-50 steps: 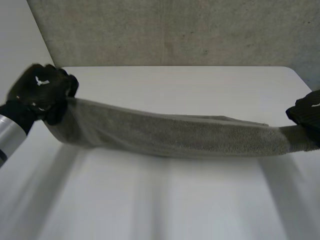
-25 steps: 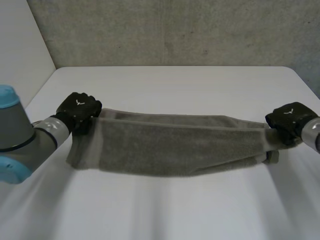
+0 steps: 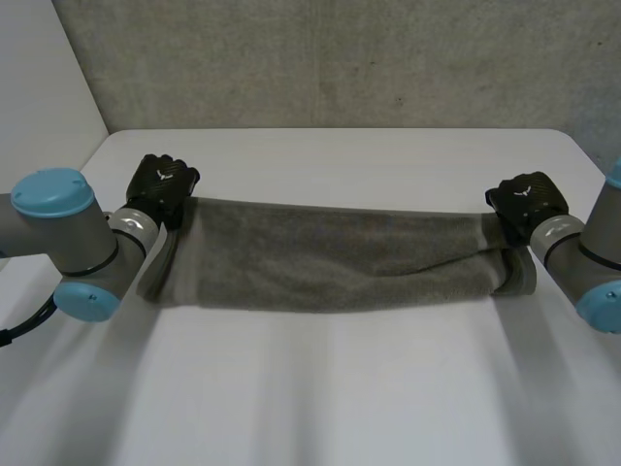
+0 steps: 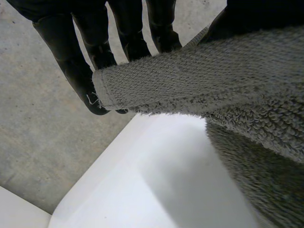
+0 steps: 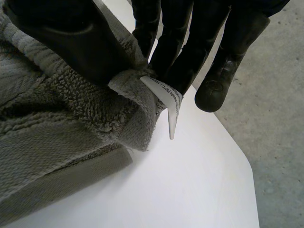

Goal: Fold the towel.

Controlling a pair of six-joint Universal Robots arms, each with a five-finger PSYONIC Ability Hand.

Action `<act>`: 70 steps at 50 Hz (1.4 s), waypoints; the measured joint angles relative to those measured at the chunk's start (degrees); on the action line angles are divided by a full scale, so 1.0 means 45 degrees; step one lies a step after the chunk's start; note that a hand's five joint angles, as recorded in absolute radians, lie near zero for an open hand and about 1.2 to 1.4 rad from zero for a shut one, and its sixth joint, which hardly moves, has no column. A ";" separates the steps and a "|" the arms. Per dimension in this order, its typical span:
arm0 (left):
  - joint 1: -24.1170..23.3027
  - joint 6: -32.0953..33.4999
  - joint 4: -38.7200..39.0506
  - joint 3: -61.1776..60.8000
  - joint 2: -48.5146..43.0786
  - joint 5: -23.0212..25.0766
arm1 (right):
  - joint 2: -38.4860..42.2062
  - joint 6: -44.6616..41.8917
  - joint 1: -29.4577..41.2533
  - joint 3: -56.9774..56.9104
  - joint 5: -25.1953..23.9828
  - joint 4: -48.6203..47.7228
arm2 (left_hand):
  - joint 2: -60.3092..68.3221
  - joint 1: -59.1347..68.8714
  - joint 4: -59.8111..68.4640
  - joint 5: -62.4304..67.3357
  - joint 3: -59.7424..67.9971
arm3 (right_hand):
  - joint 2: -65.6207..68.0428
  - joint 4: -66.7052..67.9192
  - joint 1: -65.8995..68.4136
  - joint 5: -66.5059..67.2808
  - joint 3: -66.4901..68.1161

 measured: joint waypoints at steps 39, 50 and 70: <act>-0.0131 0.0311 0.0406 -0.0450 0.1487 -0.1485 | -0.1755 0.0438 0.0534 0.0311 0.1513 -0.1247 | -1.5760 -1.5120 -1.5785 -1.6079 -1.6275 | -1.3959 -1.3847 -1.4108 -1.4079 -1.3838; -0.0014 -0.0189 0.0345 -0.3452 0.3820 -0.0535 | -0.4211 0.0934 -0.0423 0.2476 0.0933 0.0898 | -1.5692 -1.5086 -1.5755 -1.5678 -1.6236 | -1.3959 -1.3847 -1.4156 -1.4078 -1.3838; 0.0323 -0.0082 0.0413 -0.5958 0.4227 0.0739 | -0.2402 0.1535 -0.1726 0.3612 -0.1450 0.1436 | -1.4711 -1.4154 -1.4783 -1.4472 -1.5083 | -1.3921 -1.3817 -1.3646 -1.3434 -1.3803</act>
